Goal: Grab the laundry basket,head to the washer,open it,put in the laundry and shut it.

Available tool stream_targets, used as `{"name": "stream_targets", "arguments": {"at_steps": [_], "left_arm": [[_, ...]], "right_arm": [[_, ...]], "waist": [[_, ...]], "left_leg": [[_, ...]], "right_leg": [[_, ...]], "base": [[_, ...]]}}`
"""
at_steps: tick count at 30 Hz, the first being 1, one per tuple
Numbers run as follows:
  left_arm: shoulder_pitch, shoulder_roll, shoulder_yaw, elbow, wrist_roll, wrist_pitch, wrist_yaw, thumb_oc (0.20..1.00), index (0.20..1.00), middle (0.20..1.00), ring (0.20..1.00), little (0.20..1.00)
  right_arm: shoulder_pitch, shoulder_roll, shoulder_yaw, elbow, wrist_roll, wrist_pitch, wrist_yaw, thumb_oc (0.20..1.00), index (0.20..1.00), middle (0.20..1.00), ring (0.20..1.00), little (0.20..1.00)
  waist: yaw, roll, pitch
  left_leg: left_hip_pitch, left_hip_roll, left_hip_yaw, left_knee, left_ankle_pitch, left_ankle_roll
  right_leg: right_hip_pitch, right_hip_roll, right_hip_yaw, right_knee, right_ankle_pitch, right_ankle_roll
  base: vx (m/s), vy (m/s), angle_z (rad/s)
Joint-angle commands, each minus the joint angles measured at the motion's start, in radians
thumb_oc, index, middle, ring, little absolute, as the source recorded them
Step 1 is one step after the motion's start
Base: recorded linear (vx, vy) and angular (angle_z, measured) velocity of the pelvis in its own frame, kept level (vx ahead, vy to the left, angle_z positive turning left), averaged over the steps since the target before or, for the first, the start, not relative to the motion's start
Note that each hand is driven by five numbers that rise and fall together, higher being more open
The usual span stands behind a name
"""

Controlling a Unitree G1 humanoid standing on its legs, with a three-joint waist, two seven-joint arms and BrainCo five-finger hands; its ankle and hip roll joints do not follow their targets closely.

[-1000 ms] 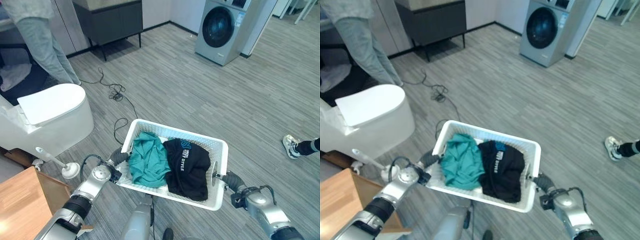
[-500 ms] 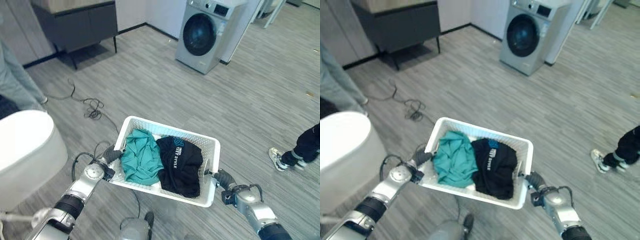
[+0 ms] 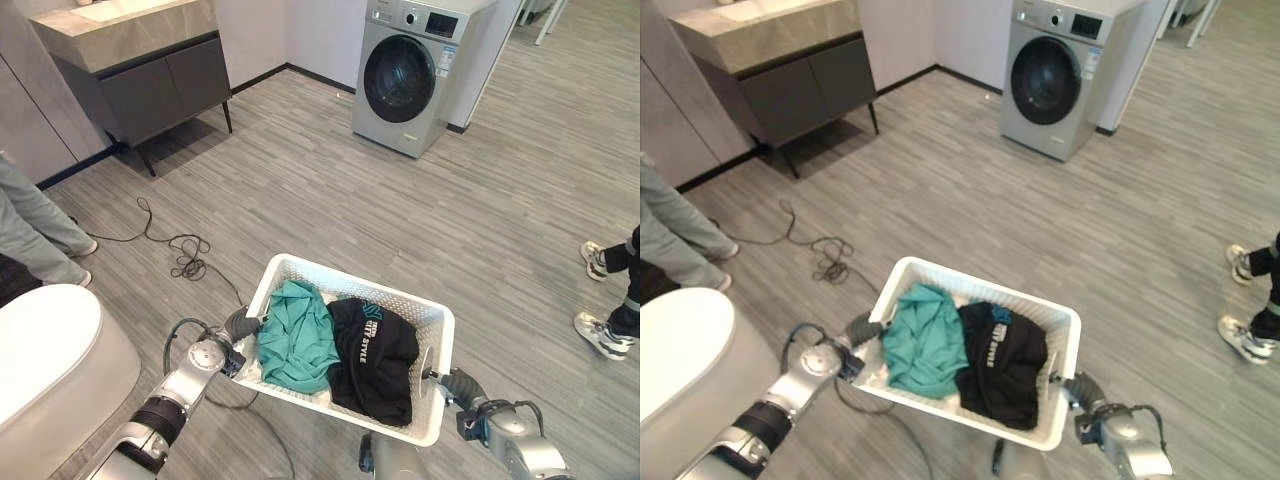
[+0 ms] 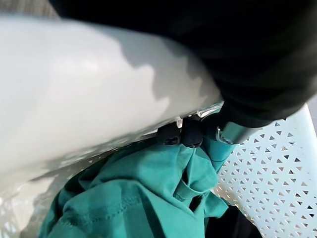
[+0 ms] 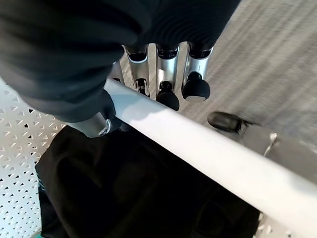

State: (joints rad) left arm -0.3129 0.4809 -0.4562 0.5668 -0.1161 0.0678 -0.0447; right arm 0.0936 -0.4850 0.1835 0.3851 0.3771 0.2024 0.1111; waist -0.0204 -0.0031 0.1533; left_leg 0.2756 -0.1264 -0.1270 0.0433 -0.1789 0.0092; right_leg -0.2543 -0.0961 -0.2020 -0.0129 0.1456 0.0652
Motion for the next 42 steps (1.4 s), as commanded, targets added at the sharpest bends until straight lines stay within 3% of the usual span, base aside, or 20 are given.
{"name": "stream_targets", "arguments": {"at_steps": [1, 2, 3, 5, 7, 8, 11, 15, 20, 23, 26, 27, 28, 31, 35, 36, 37, 39, 41, 42], "left_arm": [[-0.058, 0.017, 0.018, -0.059, -0.03, -0.088, 0.015, 0.2, 0.2, 0.2, 0.2, 0.2], [-0.047, 0.026, 0.029, -0.067, -0.044, -0.084, 0.008, 0.2, 0.2, 0.2, 0.2, 0.2], [-0.042, 0.038, 0.036, -0.08, -0.059, -0.077, 0.005, 0.2, 0.2, 0.2, 0.2, 0.2], [-0.043, 0.053, 0.051, -0.087, -0.073, -0.077, 0.007, 0.2, 0.2, 0.2, 0.2, 0.2], [-0.048, 0.062, 0.055, -0.105, -0.094, -0.066, 0.006, 0.2, 0.2, 0.2, 0.2, 0.2], [-0.06, 0.053, 0.056, -0.106, -0.1, -0.065, 0.015, 0.2, 0.2, 0.2, 0.2, 0.2], [-0.071, 0.041, 0.058, -0.101, -0.089, -0.071, 0.025, 0.2, 0.2, 0.2, 0.2, 0.2], [-0.076, 0.021, 0.047, -0.089, -0.081, -0.076, 0.028, 0.2, 0.2, 0.2, 0.2, 0.2], [-0.051, 0.016, 0.041, -0.099, -0.103, -0.071, 0.024, 0.2, 0.2, 0.2, 0.2, 0.2], [-0.034, 0.019, 0.047, -0.097, -0.116, -0.077, 0.026, 0.2, 0.2, 0.2, 0.2, 0.2], [-0.029, 0.03, 0.047, -0.087, -0.112, -0.078, 0.03, 0.2, 0.2, 0.2, 0.2, 0.2], [-0.006, 0.048, 0.065, -0.079, -0.1, -0.078, 0.03, 0.2, 0.2, 0.2, 0.2, 0.2], [-0.012, 0.063, 0.062, -0.088, -0.099, -0.076, 0.031, 0.2, 0.2, 0.2, 0.2, 0.2], [-0.008, 0.077, 0.073, -0.101, -0.092, -0.073, 0.035, 0.2, 0.2, 0.2, 0.2, 0.2], [-0.016, 0.087, 0.071, -0.122, -0.086, -0.076, 0.026, 0.2, 0.2, 0.2, 0.2, 0.2], [-0.022, 0.082, 0.063, -0.124, -0.084, -0.084, 0.021, 0.2, 0.2, 0.2, 0.2, 0.2], [-0.022, 0.082, 0.062, -0.123, -0.084, -0.084, 0.021, 0.2, 0.2, 0.2, 0.2, 0.2], [-0.059, 0.055, 0.03, -0.111, -0.066, -0.094, 0.023, 0.2, 0.2, 0.2, 0.2, 0.2], [-0.073, 0.043, 0.021, -0.098, -0.06, -0.099, 0.029, 0.2, 0.2, 0.2, 0.2, 0.2], [-0.086, 0.029, 0.014, -0.082, -0.053, -0.105, 0.036, 0.2, 0.2, 0.2, 0.2, 0.2]], "right_arm": [[-0.12, -0.033, -0.035, -0.1, 0.08, -0.11, 0.074, 0.2, 0.2, 0.2, 0.2, 0.2], [-0.127, -0.036, -0.035, -0.103, 0.083, -0.11, 0.075, 0.2, 0.2, 0.2, 0.2, 0.2], [-0.132, -0.039, -0.031, -0.113, 0.088, -0.11, 0.072, 0.2, 0.2, 0.2, 0.2, 0.2], [-0.146, -0.046, -0.015, -0.123, 0.099, -0.115, 0.062, 0.2, 0.2, 0.2, 0.2, 0.2], [-0.155, -0.057, -0.008, -0.145, 0.104, -0.108, 0.051, 0.2, 0.2, 0.2, 0.2, 0.2], [-0.162, -0.067, 0.001, -0.167, 0.108, -0.108, 0.047, 0.2, 0.2, 0.2, 0.2, 0.2], [-0.152, -0.075, -0.005, -0.188, 0.096, -0.114, 0.046, 0.2, 0.2, 0.2, 0.2, 0.2], [-0.167, -0.057, 0.0, -0.163, 0.083, -0.136, 0.036, 0.2, 0.2, 0.2, 0.2, 0.2], [-0.198, -0.014, 0.019, -0.124, 0.079, -0.145, 0.033, 0.2, 0.2, 0.2, 0.2, 0.2], [-0.211, 0.005, 0.033, -0.104, 0.05, -0.153, 0.036, 0.2, 0.2, 0.2, 0.2, 0.2], [-0.204, 0.02, 0.03, -0.101, 0.032, -0.158, 0.035, 0.2, 0.2, 0.2, 0.2, 0.2], [-0.202, 0.041, 0.024, -0.075, 0.017, -0.161, 0.041, 0.2, 0.2, 0.2, 0.2, 0.2], [-0.205, 0.045, 0.018, -0.065, 0.012, -0.16, 0.043, 0.2, 0.2, 0.2, 0.2, 0.2], [-0.198, 0.054, 0.013, -0.061, 0.006, -0.162, 0.045, 0.2, 0.2, 0.2, 0.2, 0.2], [-0.18, 0.052, 0.001, -0.052, 0.036, -0.162, 0.052, 0.2, 0.2, 0.2, 0.2, 0.2], [-0.168, 0.044, -0.014, -0.047, 0.052, -0.165, 0.052, 0.2, 0.2, 0.2, 0.2, 0.2], [-0.168, 0.044, -0.014, -0.047, 0.052, -0.166, 0.052, 0.2, 0.2, 0.2, 0.2, 0.2], [-0.136, 0.036, -0.06, -0.044, 0.078, -0.167, 0.037, 0.2, 0.2, 0.2, 0.2, 0.2], [-0.129, 0.036, -0.069, -0.038, 0.08, -0.169, 0.035, 0.2, 0.2, 0.2, 0.2, 0.2], [-0.122, 0.029, -0.074, -0.033, 0.069, -0.165, 0.04, 0.2, 0.2, 0.2, 0.2, 0.2]], "waist": [[-0.004, 0.025, -0.083], [-0.005, 0.013, -0.085], [0.003, -0.003, -0.077], [0.029, -0.029, -0.06], [0.056, -0.047, -0.04], [0.076, -0.05, -0.021], [0.099, -0.049, -0.018], [0.151, -0.021, -0.022], [0.184, -0.027, -0.017], [0.201, -0.03, -0.049], [0.209, -0.056, -0.061], [0.218, -0.079, -0.073], [0.204, -0.056, -0.067], [0.187, -0.027, -0.059], [0.146, 0.005, -0.043], [0.129, 0.004, -0.04], [0.127, 0.008, -0.039], [0.101, -0.001, -0.035], [0.092, 0.001, -0.036], [0.082, -0.004, -0.038]], "left_leg": [[-0.06, 0.244, 0.022, 0.285, 0.154, -0.07], [-0.13, 0.276, 0.045, 0.433, 0.258, -0.079], [-0.184, 0.3, 0.071, 0.536, 0.3, -0.06], [-0.279, 0.336, 0.091, 0.702, 0.327, -0.025], [-0.375, 0.353, 0.133, 0.752, 0.296, -0.016], [-0.461, 0.326, 0.158, 0.701, 0.245, -0.029], [-0.5, 0.231, 0.19, 0.392, 0.229, -0.036], [-0.516, 0.114, 0.108, -0.044, 0.291, -0.042], [-0.589, 0.094, 0.05, -0.107, 0.332, -0.055], [-0.551, 0.093, 0.018, -0.061, 0.354, -0.018], [-0.527, 0.073, 0.013, -0.011, 0.345, 0.004], [-0.472, 0.042, 0.028, 0.027, 0.28, 0.045], [-0.403, 0.059, 0.041, 0.021, 0.246, 0.07], [-0.323, 0.065, 0.046, -0.001, 0.213, 0.096], [-0.225, 0.075, 0.024, -0.044, 0.182, 0.088], [-0.212, 0.074, 0.009, -0.038, 0.16, 0.07], [-0.209, 0.078, 0.006, -0.037, 0.157, 0.069], [-0.19, 0.069, -0.047, -0.008, 0.093, 0.038], [-0.182, 0.07, -0.063, 0.002, 0.071, 0.034], [-0.163, 0.067, -0.086, 0.035, 0.028, 0.023]], "right_leg": [[0.052, 0.005, 0.035, 0.076, -0.022, 0.059], [0.084, 0.019, 0.025, 0.092, -0.049, 0.027], [0.113, 0.027, 0.024, 0.087, -0.065, 0.004], [0.173, 0.064, 0.041, 0.072, -0.095, -0.043], [0.222, 0.077, 0.046, 0.054, -0.127, -0.053], [0.268, 0.083, 0.051, 0.039, -0.151, -0.049], [0.316, 0.08, 0.054, 0.023, -0.174, -0.027], [0.395, 0.126, 0.072, 0.011, -0.233, -0.018], [0.462, 0.156, 0.131, 0.081, -0.322, -0.042], [0.495, 0.159, 0.173, 0.173, -0.371, -0.035], [0.471, 0.133, 0.182, 0.277, -0.314, 0.0], [0.409, 0.072, 0.185, 0.497, -0.118, 0.086], [0.322, 0.025, 0.139, 0.709, 0.0, 0.114], [0.239, -0.042, 0.07, 0.845, -0.011, 0.103], [0.117, -0.075, -0.007, 0.664, -0.13, 0.065], [0.095, -0.07, -0.005, 0.469, -0.14, 0.064], [0.104, -0.066, -0.01, 0.461, -0.139, 0.064], [0.085, -0.085, 0.092, 0.153, -0.103, 0.082], [0.082, -0.096, 0.133, 0.091, -0.061, 0.095], [0.053, -0.135, 0.169, 0.026, 0.0, 0.117]], "base": [[0.3, -0.332, 0.21], [0.38, -0.474, 0.2], [0.31, -0.487, 0.02], [0.31, -0.468, 0.13], [0.33, -0.33, -0.4], [0.34, -0.152, -0.29], [0.34, -0.013, -0.2], [0.36, 0.03, -0.21], [0.46, 0.039, -0.34], [0.55, 0.157, -0.54], [0.42, 0.151, -0.49], [0.59, 0.324, -0.36], [0.59, 0.324, -0.55], [0.38, 0.254, -0.34], [0.36, 0.031, -0.27], [0.33, -0.089, -0.02], [0.33, -0.145, 0.19], [0.43, -0.214, 0.46], [0.38, -0.178, 1.04], [0.4, -0.211, 0.93]]}}
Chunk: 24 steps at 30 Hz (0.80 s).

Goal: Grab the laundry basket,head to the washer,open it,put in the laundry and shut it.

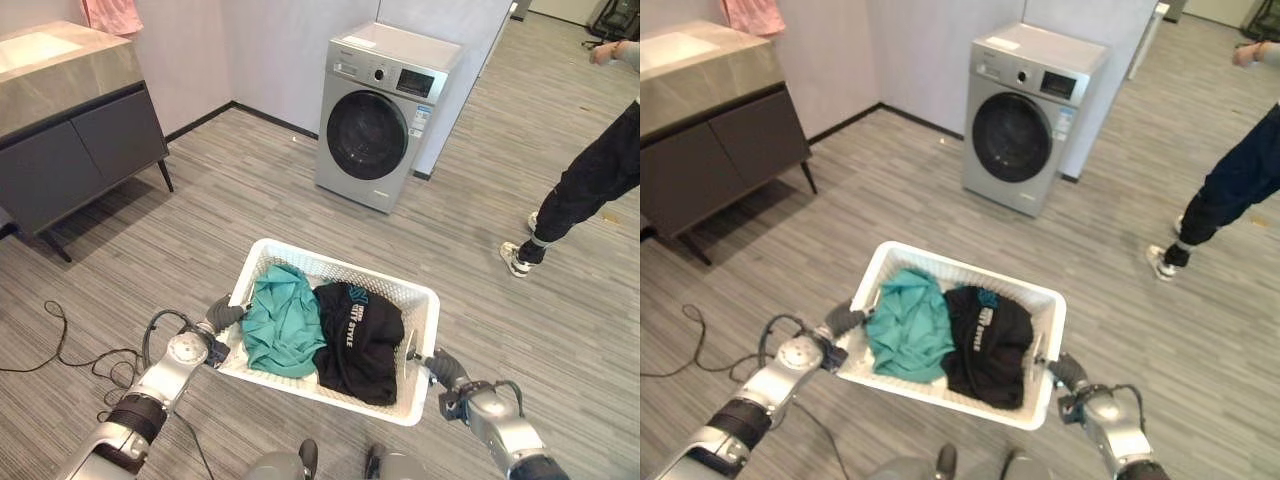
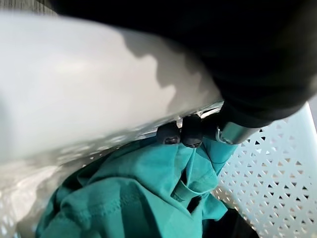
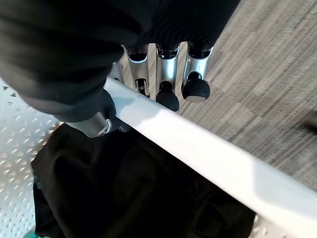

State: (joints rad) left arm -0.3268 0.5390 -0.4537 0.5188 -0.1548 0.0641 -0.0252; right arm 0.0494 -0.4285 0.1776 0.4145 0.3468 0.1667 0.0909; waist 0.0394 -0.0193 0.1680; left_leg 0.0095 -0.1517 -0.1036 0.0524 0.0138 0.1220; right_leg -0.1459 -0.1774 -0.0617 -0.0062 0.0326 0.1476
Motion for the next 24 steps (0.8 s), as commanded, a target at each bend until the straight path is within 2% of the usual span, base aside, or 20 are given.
{"name": "stream_targets", "arguments": {"at_steps": [1, 4, 5, 6, 7, 8, 9, 10, 11, 12, 13, 14, 16, 17, 19, 20, 21, 22, 23, 24], "left_arm": [[-0.075, -0.031, 0.009, -0.032, -0.008, -0.101, 0.015, 0.2, 0.2, 0.2, 0.2, 0.2], [-0.078, -0.035, 0.003, -0.019, -0.005, -0.103, 0.016, 0.2, 0.2, 0.2, 0.2, 0.2], [-0.079, -0.032, -0.002, -0.007, -0.001, -0.108, 0.018, 0.2, 0.2, 0.2, 0.2, 0.2], [-0.076, -0.037, -0.004, 0.004, -0.001, -0.109, 0.016, 0.2, 0.2, 0.2, 0.2, 0.2], [-0.076, -0.037, -0.004, 0.004, -0.001, -0.11, 0.016, 0.2, 0.2, 0.2, 0.2, 0.2], [-0.068, -0.04, -0.004, -0.002, -0.005, -0.109, 0.014, 0.2, 0.2, 0.2, 0.2, 0.2], [-0.064, -0.04, -0.006, 0.009, -0.006, -0.11, 0.021, 0.2, 0.2, 0.2, 0.2, 0.2], [-0.063, -0.04, -0.005, 0.008, -0.006, -0.11, 0.021, 0.2, 0.2, 0.2, 0.2, 0.2], [-0.07, -0.033, -0.011, 0.004, -0.011, -0.101, 0.018, 0.2, 0.2, 0.2, 0.2, 0.2], [-0.071, -0.033, -0.011, 0.004, -0.011, -0.101, 0.018, 0.2, 0.2, 0.2, 0.2, 0.2], [-0.074, -0.023, -0.01, -0.013, -0.029, -0.09, 0.015, 0.2, 0.2, 0.2, 0.2, 0.2], [-0.075, -0.023, -0.01, -0.013, -0.029, -0.09, 0.015, 0.2, 0.2, 0.2, 0.2, 0.2], [-0.075, -0.011, 0.005, -0.034, -0.048, -0.085, 0.02, 0.2, 0.2, 0.2, 0.2, 0.2], [-0.078, -0.009, 0.008, -0.042, -0.054, -0.078, 0.02, 0.2, 0.2, 0.2, 0.2, 0.2], [-0.086, -0.013, 0.01, -0.041, -0.063, -0.077, 0.023, 0.2, 0.2, 0.2, 0.2, 0.2], [-0.086, -0.013, 0.01, -0.041, -0.063, -0.077, 0.023, 0.2, 0.2, 0.2, 0.2, 0.2], [-0.081, -0.019, 0.021, -0.035, -0.06, -0.081, 0.027, 0.2, 0.2, 0.2, 0.2, 0.2], [-0.081, -0.019, 0.021, -0.035, -0.06, -0.081, 0.027, 0.2, 0.2, 0.2, 0.2, 0.2], [-0.079, -0.027, 0.013, -0.029, -0.057, -0.085, 0.029, 0.2, 0.2, 0.2, 0.2, 0.2], [-0.081, -0.03, 0.014, -0.021, -0.064, -0.09, 0.033, 0.2, 0.2, 0.2, 0.2, 0.2]], "right_arm": [[-0.074, -0.03, -0.071, -0.061, 0.093, -0.124, 0.065, 0.2, 0.2, 0.2, 0.2, 0.2], [-0.077, -0.036, -0.065, -0.049, 0.079, -0.12, 0.071, 0.2, 0.2, 0.2, 0.2, 0.2], [-0.069, -0.044, -0.073, -0.048, 0.074, -0.115, 0.078, 0.2, 0.2, 0.2, 0.2, 0.2], [-0.067, -0.051, -0.073, -0.048, 0.073, -0.116, 0.081, 0.2, 0.2, 0.2, 0.2, 0.2], [-0.067, -0.051, -0.074, -0.048, 0.074, -0.116, 0.081, 0.2, 0.2, 0.2, 0.2, 0.2], [-0.064, -0.057, -0.072, -0.054, 0.07, -0.115, 0.083, 0.2, 0.2, 0.2, 0.2, 0.2], [-0.068, -0.071, -0.062, -0.044, 0.064, -0.115, 0.082, 0.2, 0.2, 0.2, 0.2, 0.2], [-0.068, -0.072, -0.061, -0.044, 0.064, -0.116, 0.082, 0.2, 0.2, 0.2, 0.2, 0.2], [-0.077, -0.083, -0.049, -0.037, 0.07, -0.117, 0.075, 0.2, 0.2, 0.2, 0.2, 0.2], [-0.078, -0.083, -0.049, -0.036, 0.07, -0.117, 0.075, 0.2, 0.2, 0.2, 0.2, 0.2], [-0.087, -0.095, -0.036, -0.034, 0.094, -0.12, 0.066, 0.2, 0.2, 0.2, 0.2, 0.2], [-0.088, -0.094, -0.036, -0.032, 0.095, -0.121, 0.066, 0.2, 0.2, 0.2, 0.2, 0.2], [-0.108, -0.108, -0.023, -0.026, 0.089, -0.114, 0.057, 0.2, 0.2, 0.2, 0.2, 0.2], [-0.116, -0.11, -0.019, -0.024, 0.095, -0.11, 0.051, 0.2, 0.2, 0.2, 0.2, 0.2], [-0.122, -0.111, -0.022, -0.028, 0.109, -0.108, 0.044, 0.2, 0.2, 0.2, 0.2, 0.2], [-0.122, -0.111, -0.022, -0.028, 0.109, -0.108, 0.044, 0.2, 0.2, 0.2, 0.2, 0.2], [-0.119, -0.107, -0.029, -0.039, 0.116, -0.114, 0.046, 0.2, 0.2, 0.2, 0.2, 0.2], [-0.119, -0.107, -0.029, -0.039, 0.116, -0.114, 0.046, 0.2, 0.2, 0.2, 0.2, 0.2], [-0.114, -0.103, -0.041, -0.042, 0.105, -0.126, 0.037, 0.2, 0.2, 0.2, 0.2, 0.2], [-0.115, -0.096, -0.045, -0.035, 0.103, -0.133, 0.029, 0.2, 0.2, 0.2, 0.2, 0.2]], "waist": [[0.02, 0.014, -0.053], [0.009, 0.012, -0.06], [0.0, -0.013, -0.084], [-0.003, -0.011, -0.098], [-0.005, -0.015, -0.098], [-0.007, -0.006, -0.105], [-0.016, 0.003, -0.119], [-0.018, 0.005, -0.12], [-0.014, -0.004, -0.112], [-0.017, -0.003, -0.113], [0.009, -0.027, -0.084], [0.007, -0.024, -0.084], [0.023, -0.034, -0.059], [0.032, -0.038, -0.048], [0.043, -0.044, -0.034], [0.043, -0.045, -0.033], [0.06, -0.034, -0.029], [0.061, -0.035, -0.028], [0.074, -0.018, -0.023], [0.072, -0.011, -0.026]], "left_leg": [[0.117, 0.1, -0.112, 0.037, -0.186, -0.096], [0.147, 0.122, -0.132, 0.05, -0.208, -0.111], [0.175, 0.136, -0.157, 0.044, -0.221, -0.128], [0.201, 0.172, -0.162, 0.045, -0.226, -0.141], [0.198, 0.168, -0.164, 0.044, -0.221, -0.142], [0.21, 0.204, -0.161, 0.052, -0.225, -0.151], [0.203, 0.27, -0.164, 0.108, -0.149, -0.187], [0.202, 0.272, -0.166, 0.109, -0.15, -0.188], [0.107, 0.304, -0.159, 0.301, -0.003, -0.197], [0.097, 0.303, -0.164, 0.315, -0.008, -0.197], [-0.028, 0.283, -0.158, 0.53, 0.038, -0.144], [-0.036, 0.283, -0.161, 0.543, 0.033, -0.144], [-0.124, 0.299, -0.109, 0.619, 0.053, -0.117], [-0.162, 0.308, -0.079, 0.612, 0.042, -0.114], [-0.212, 0.285, -0.042, 0.527, 0.009, -0.125], [-0.21, 0.285, -0.041, 0.526, 0.009, -0.125], [-0.209, 0.239, -0.017, 0.319, -0.003, -0.149], [-0.206, 0.239, -0.016, 0.316, -0.002, -0.149], [-0.224, 0.224, -0.012, 0.169, 0.045, -0.174], [-0.198, 0.227, -0.003, 0.132, 0.033, -0.176]], "right_leg": [[-0.052, -0.066, 0.011, -0.01, 0.128, 0.042], [-0.051, -0.073, 0.0, -0.011, 0.158, 0.052], [-0.037, -0.063, 0.036, 0.015, 0.159, 0.055], [-0.025, -0.045, 0.032, 0.031, 0.145, 0.055], [-0.028, -0.049, 0.032, 0.031, 0.149, 0.055], [-0.022, -0.031, 0.014, 0.052, 0.134, 0.054], [-0.011, 0.018, -0.018, 0.094, 0.067, 0.025], [-0.011, 0.019, -0.021, 0.096, 0.065, 0.024], [0.042, 0.057, -0.044, 0.102, 0.021, -0.019], [0.04, 0.057, -0.048, 0.102, 0.021, -0.019], [0.086, 0.083, -0.053, 0.087, 0.004, -0.057], [0.084, 0.085, -0.055, 0.087, 0.005, -0.057], [0.112, 0.112, -0.05, 0.079, -0.017, -0.085], [0.124, 0.118, -0.054, 0.073, -0.028, -0.091], [0.145, 0.115, -0.066, 0.059, -0.036, -0.089], [0.145, 0.115, -0.066, 0.059, -0.036, -0.089], [0.162, 0.119, -0.071, 0.051, -0.048, -0.078], [0.163, 0.119, -0.07, 0.051, -0.048, -0.078], [0.187, 0.127, -0.081, 0.056, -0.069, -0.078], [0.192, 0.126, -0.08, 0.062, -0.076, -0.073]], "base": [[0.4, -0.213, 0.43], [0.33, -0.267, 0.41], [0.54, -0.49, 0.48], [0.42, -0.419, 0.52], [0.28, -0.279, 0.48], [0.31, -0.391, 0.47], [0.33, -0.391, 0.39], [0.4, -0.611, 0.43], [0.17, -0.321, 0.33], [0.22, -0.57, 0.36], [0.03, -0.239, 0.11], [0.07, -0.368, -0.02], [0.05, -0.259, -0.23], [0.07, -0.226, -0.12], [0.08, -0.108, 0.03], [0.14, 0.0, -0.03], [0.1, 0.02, 0.11], [0.17, 0.061, 0.06], [0.12, 0.076, 0.02], [0.19, 0.112, -0.09]]}}
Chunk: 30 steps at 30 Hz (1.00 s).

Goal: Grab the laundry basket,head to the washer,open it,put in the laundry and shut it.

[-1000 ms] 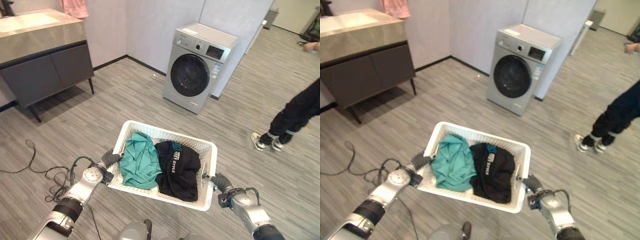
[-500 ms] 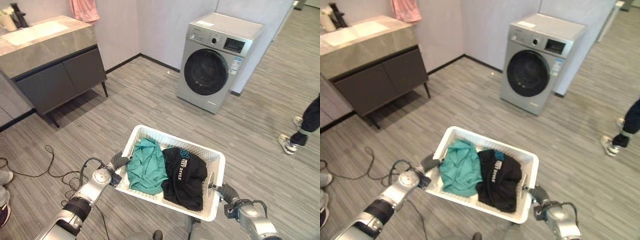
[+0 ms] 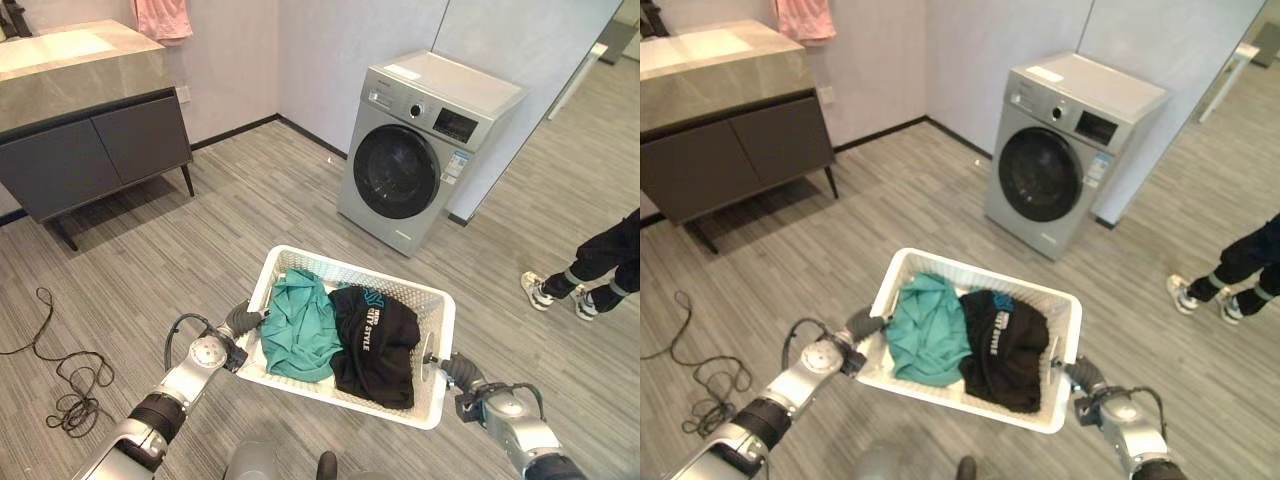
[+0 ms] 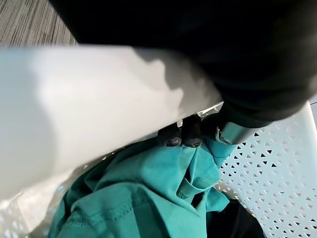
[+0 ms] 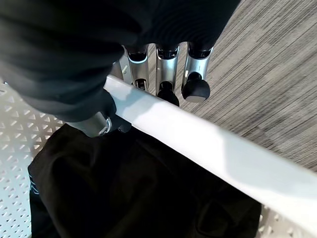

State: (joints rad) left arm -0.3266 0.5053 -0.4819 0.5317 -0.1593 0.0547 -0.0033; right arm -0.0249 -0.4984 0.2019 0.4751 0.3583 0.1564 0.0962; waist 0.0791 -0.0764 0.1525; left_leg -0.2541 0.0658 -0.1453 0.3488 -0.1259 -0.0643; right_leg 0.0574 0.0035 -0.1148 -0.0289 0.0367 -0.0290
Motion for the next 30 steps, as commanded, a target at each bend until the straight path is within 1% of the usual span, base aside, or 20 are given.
{"name": "stream_targets", "arguments": {"at_steps": [1, 3, 6, 8, 12, 20, 30], "left_arm": [[-0.087, -0.005, 0.038, -0.017, -0.057, -0.083, 0.013, 0.2, 0.2, 0.2, 0.2, 0.2], [-0.08, -0.005, 0.032, -0.017, -0.054, -0.088, 0.01, 0.2, 0.2, 0.2, 0.2, 0.2], [-0.074, -0.007, 0.026, -0.019, -0.056, -0.096, 0.009, 0.2, 0.2, 0.2, 0.2, 0.2], [-0.069, -0.002, 0.029, -0.021, -0.056, -0.099, 0.011, 0.2, 0.2, 0.2, 0.2, 0.2], [-0.054, 0.002, 0.042, -0.036, -0.061, -0.103, 0.011, 0.2, 0.2, 0.2, 0.2, 0.2], [-0.001, 0.007, 0.069, -0.061, -0.07, -0.103, 0.002, 0.2, 0.2, 0.2, 0.2, 0.2], [0.031, 0.001, 0.09, -0.074, -0.072, -0.105, 0.003, 0.2, 0.2, 0.2, 0.2, 0.2]], "right_arm": [[-0.046, -0.008, -0.07, -0.085, 0.091, -0.125, 0.019, 0.2, 0.2, 0.2, 0.2, 0.2], [-0.044, -0.005, -0.077, -0.074, 0.089, -0.132, 0.016, 0.2, 0.2, 0.2, 0.2, 0.2], [-0.018, 0.011, -0.098, -0.074, 0.091, -0.14, 0.009, 0.2, 0.2, 0.2, 0.2, 0.2], [-0.008, 0.016, -0.105, -0.071, 0.076, -0.142, 0.011, 0.2, 0.2, 0.2, 0.2, 0.2], [0.005, 0.023, -0.108, -0.07, 0.058, -0.147, 0.014, 0.2, 0.2, 0.2, 0.2, 0.2], [0.042, 0.046, -0.124, -0.088, 0.037, -0.148, 0.014, 0.2, 0.2, 0.2, 0.2, 0.2], [0.068, 0.046, -0.132, -0.1, 0.008, -0.147, 0.015, 0.2, 0.2, 0.2, 0.2, 0.2]], "waist": [[0.035, 0.05, -0.02], [0.04, 0.055, -0.036], [0.039, 0.057, -0.059], [0.035, 0.061, -0.077], [0.032, 0.066, -0.095], [0.038, 0.074, -0.108], [0.037, 0.085, -0.114]], "left_leg": [[0.084, -0.002, 0.021, -0.174, 0.163, 0.013], [0.121, -0.017, -0.006, -0.204, 0.155, 0.014], [0.168, -0.012, 0.025, -0.258, 0.154, 0.018], [0.199, -0.016, 0.023, -0.298, 0.153, 0.025], [0.226, -0.025, 0.032, -0.337, 0.149, 0.037], [0.254, -0.034, 0.028, -0.383, 0.151, 0.048], [0.274, -0.036, 0.018, -0.411, 0.156, 0.048]], "right_leg": [[-0.003, -0.059, -0.025, 0.081, -0.083, 0.107], [0.009, -0.07, -0.019, 0.073, -0.086, 0.11], [0.034, -0.089, -0.026, 0.055, -0.085, 0.119], [0.04, -0.097, -0.019, 0.048, -0.084, 0.125], [0.045, -0.11, -0.022, 0.039, -0.085, 0.136], [0.049, -0.12, -0.029, 0.024, -0.084, 0.148], [0.059, -0.121, -0.046, 0.01, -0.085, 0.151]], "base": [[0.16, 0.094, -0.11], [0.17, 0.101, -0.18], [0.15, 0.101, -0.13], [0.14, 0.107, -0.07], [0.08, 0.083, 0.01], [0.04, 0.04, -0.04], [0.0, 0.002, 0.0]]}}
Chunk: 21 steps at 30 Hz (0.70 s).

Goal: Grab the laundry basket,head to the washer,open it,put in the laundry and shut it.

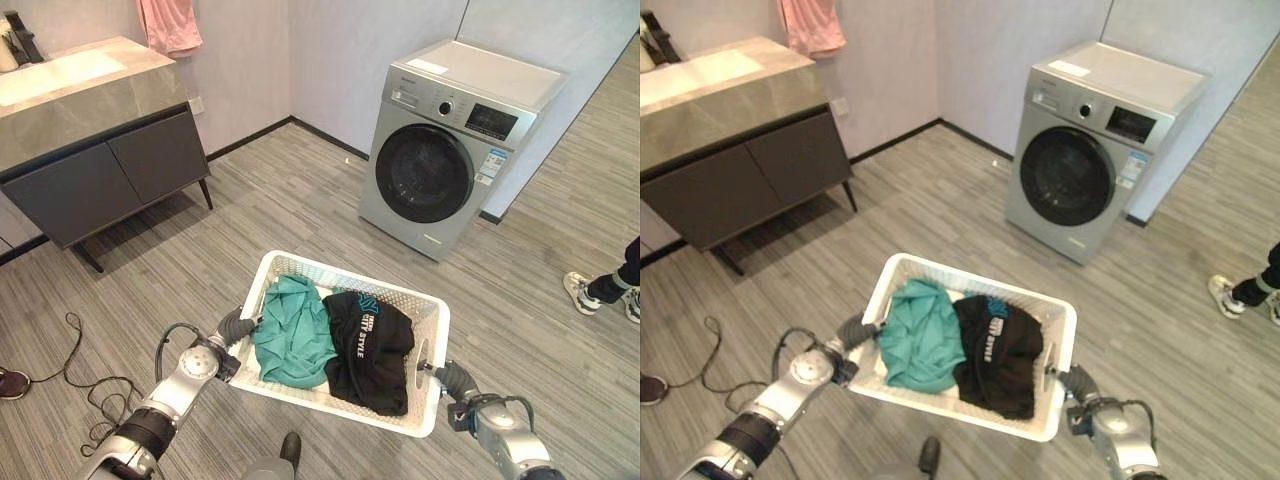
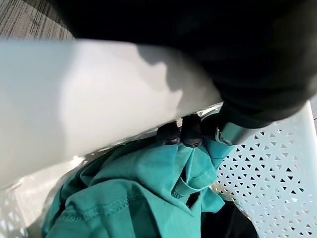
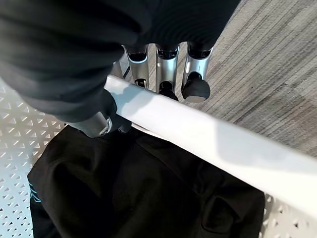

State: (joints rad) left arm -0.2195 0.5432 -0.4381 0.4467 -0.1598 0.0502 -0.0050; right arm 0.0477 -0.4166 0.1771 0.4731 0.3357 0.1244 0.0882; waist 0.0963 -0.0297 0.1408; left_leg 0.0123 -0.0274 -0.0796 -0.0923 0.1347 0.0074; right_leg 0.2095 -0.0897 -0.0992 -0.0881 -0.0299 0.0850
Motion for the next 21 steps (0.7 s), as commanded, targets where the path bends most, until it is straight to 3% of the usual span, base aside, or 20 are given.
{"name": "stream_targets", "arguments": {"at_steps": [1, 4, 5, 16, 21], "left_arm": [[-0.076, -0.038, 0.045, 0.012, -0.073, -0.1, 0.004, 0.2, 0.2, 0.2, 0.2, 0.2], [-0.073, -0.039, 0.046, 0.007, -0.073, -0.101, 0.005, 0.2, 0.2, 0.2, 0.2, 0.2], [0.113, -0.152, 0.107, -0.041, -0.044, -0.066, 0.009, 0.2, 0.2, 0.2, 0.2, 0.2], [0.124, -0.144, 0.13, -0.041, -0.042, -0.065, 0.014, 0.2, 0.2, 0.2, 0.2, 0.2], [0.128, -0.131, 0.151, -0.051, -0.028, -0.065, 0.016, 0.2, 0.2, 0.2, 0.2, 0.2]], "right_arm": [[-0.002, -0.037, -0.107, -0.099, 0.028, -0.116, 0.022, 0.2, 0.2, 0.2, 0.2, 0.2], [0.002, -0.039, -0.109, -0.096, 0.02, -0.117, 0.021, 0.2, 0.2, 0.2, 0.2, 0.2], [-0.053, -0.003, -0.07, 0.223, -0.109, -0.108, -0.054, 0.2, 0.2, 0.2, 0.2, 0.2], [-0.055, -0.005, -0.075, 0.195, -0.114, -0.107, -0.067, 0.2, 0.2, 0.2, 0.2, 0.2], [-0.041, -0.032, -0.096, 0.071, -0.113, -0.108, -0.064, 0.2, 0.2, 0.2, 0.2, 0.2]], "waist": [[0.02, 0.039, -0.103], [0.02, 0.042, -0.103], [-0.123, 0.111, -0.032], [-0.112, 0.103, -0.04], [-0.111, 0.095, -0.044]], "left_leg": [[0.009, 0.058, -0.049, 0.029, -0.105, -0.023], [0.012, 0.057, -0.054, 0.029, -0.106, -0.024], [0.019, 0.099, 0.144, 0.005, -0.141, -0.047], [0.02, 0.104, 0.133, 0.005, -0.139, -0.052], [0.017, 0.108, 0.129, 0.005, -0.14, -0.055]], "right_leg": [[-0.093, -0.028, -0.062, 0.07, -0.018, 0.037], [-0.089, -0.028, -0.066, 0.067, -0.019, 0.037], [-0.177, -0.069, 0.041, 0.002, 0.02, 0.045], [-0.167, -0.063, 0.025, 0.001, 0.014, 0.043], [-0.165, -0.06, 0.018, 0.001, 0.012, 0.041]], "base": [[0.0, -0.007, 0.03], [0.0, -0.001, 0.1], [0.0, -0.005, 0.12], [0.0, -0.016, -0.1], [0.0, 0.0, 0.0]]}}
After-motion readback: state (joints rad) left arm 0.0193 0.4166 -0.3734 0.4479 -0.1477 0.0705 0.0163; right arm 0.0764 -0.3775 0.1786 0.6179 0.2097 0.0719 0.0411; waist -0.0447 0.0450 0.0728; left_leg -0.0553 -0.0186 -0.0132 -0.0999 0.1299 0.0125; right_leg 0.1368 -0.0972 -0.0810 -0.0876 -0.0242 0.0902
